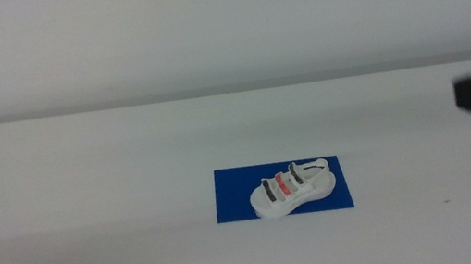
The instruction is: Use one arm to grab the shoe from the table and place it on the mat.
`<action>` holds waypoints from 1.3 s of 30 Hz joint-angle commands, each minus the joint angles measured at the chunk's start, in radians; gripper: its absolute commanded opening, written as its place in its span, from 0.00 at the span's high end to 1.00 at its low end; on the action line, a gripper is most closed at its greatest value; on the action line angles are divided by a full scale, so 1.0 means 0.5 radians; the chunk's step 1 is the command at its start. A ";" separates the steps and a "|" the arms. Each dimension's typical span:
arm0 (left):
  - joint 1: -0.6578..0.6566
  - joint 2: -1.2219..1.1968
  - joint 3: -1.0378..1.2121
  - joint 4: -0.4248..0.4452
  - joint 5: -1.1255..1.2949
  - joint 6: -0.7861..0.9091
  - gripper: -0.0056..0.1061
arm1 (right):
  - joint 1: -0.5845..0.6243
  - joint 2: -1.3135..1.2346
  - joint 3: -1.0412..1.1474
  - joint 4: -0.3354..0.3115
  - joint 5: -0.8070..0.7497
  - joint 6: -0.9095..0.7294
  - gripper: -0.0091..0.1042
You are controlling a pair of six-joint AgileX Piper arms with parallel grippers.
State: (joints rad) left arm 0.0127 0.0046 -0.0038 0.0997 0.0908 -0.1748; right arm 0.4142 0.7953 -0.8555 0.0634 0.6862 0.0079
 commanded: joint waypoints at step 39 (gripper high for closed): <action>-0.005 -0.082 0.085 -0.004 -0.023 -0.011 0.11 | -0.834 -1.662 1.778 -0.101 -1.305 -0.016 0.10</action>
State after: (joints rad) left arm 0.0127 0.0046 -0.0038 0.0997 0.0908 -0.1748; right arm 0.0060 0.0084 -0.0058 0.0325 0.0628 0.0000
